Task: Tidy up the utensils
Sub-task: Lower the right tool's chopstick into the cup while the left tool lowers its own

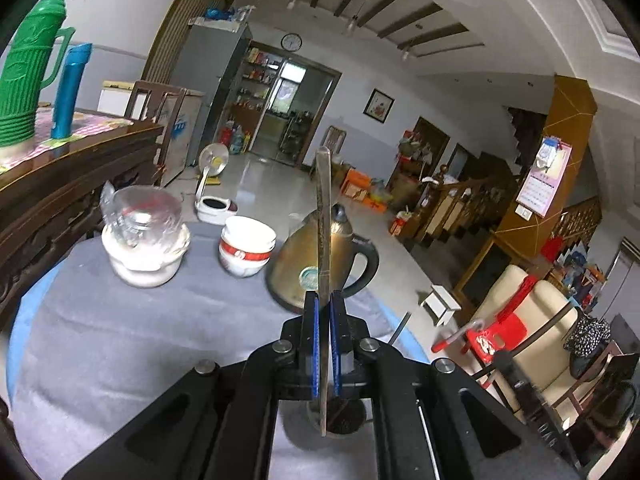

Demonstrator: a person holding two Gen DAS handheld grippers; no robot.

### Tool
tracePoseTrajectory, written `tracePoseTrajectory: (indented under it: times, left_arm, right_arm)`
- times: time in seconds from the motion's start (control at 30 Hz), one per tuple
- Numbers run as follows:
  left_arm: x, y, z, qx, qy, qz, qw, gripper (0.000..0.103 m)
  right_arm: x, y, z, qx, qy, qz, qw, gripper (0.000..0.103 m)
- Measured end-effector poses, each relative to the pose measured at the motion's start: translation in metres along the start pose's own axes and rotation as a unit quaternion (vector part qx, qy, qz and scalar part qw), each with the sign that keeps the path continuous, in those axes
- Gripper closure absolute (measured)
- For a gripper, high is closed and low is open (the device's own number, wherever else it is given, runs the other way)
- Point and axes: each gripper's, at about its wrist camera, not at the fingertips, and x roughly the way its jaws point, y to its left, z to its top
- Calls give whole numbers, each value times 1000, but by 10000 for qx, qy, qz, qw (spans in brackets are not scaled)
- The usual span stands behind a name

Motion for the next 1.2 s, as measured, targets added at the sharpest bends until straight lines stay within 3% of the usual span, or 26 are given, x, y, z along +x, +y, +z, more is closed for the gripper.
tracePoseTrajectory:
  times: [0.17, 0.53, 1.2]
  left_arm:
    - [23, -12, -3, 135, -22, 15, 9999, 98]
    - [81, -13, -30, 384, 615, 68, 9973, 98]
    - [111, -3, -61, 415, 1433, 68, 9888, 97]
  right_arm:
    - [27, -6, -7, -3, 259, 0, 9997, 96]
    - [71, -22, -36, 98, 885, -110, 9960, 96]
    - [110, -31, -54, 310, 1573, -131, 9870, 94]
